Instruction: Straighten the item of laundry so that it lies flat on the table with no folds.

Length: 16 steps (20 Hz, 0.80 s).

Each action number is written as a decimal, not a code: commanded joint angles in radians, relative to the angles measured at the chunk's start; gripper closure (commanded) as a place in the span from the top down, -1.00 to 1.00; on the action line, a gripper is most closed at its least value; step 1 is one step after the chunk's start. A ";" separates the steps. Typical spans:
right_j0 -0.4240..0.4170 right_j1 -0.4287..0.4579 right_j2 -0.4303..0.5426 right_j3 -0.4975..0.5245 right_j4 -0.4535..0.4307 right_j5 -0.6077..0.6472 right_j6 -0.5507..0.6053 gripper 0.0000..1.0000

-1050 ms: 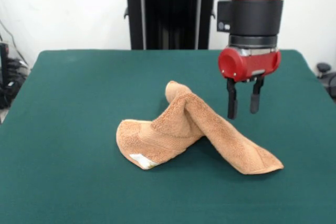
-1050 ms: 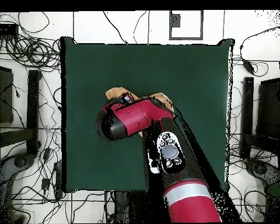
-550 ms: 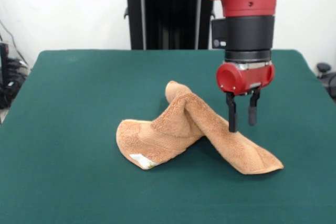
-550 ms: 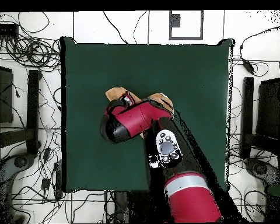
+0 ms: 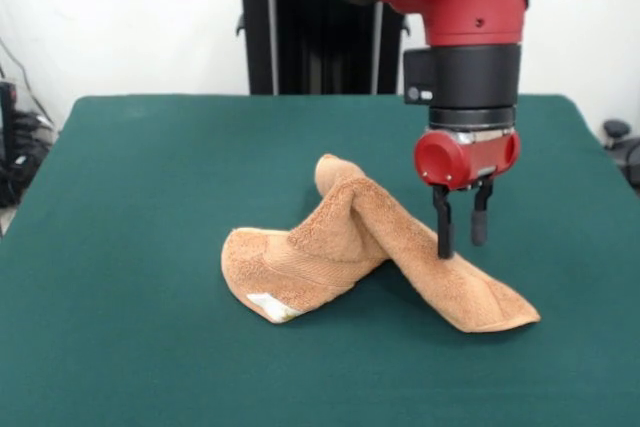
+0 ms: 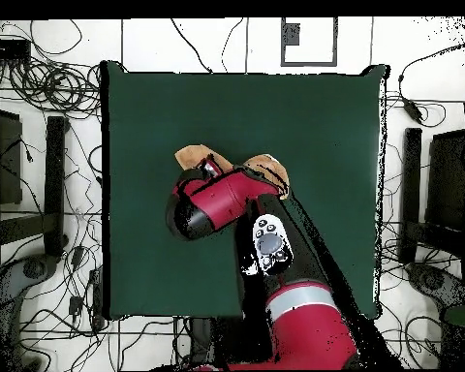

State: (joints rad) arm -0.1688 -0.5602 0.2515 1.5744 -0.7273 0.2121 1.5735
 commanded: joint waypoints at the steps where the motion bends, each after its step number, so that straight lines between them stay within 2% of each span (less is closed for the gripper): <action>1: 0.021 0.063 0.026 -0.021 -0.045 0.034 0.010 1.00; 6: 0.007 0.098 0.033 -0.005 -0.037 0.056 0.004 1.00; 10: 0.035 0.146 -0.020 -0.025 -0.054 0.030 0.044 1.00; 16: 0.049 0.157 -0.042 -0.039 -0.053 0.042 0.037 1.00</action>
State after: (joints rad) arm -0.1567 -0.4619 0.2210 1.5583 -0.7304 0.2114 1.5735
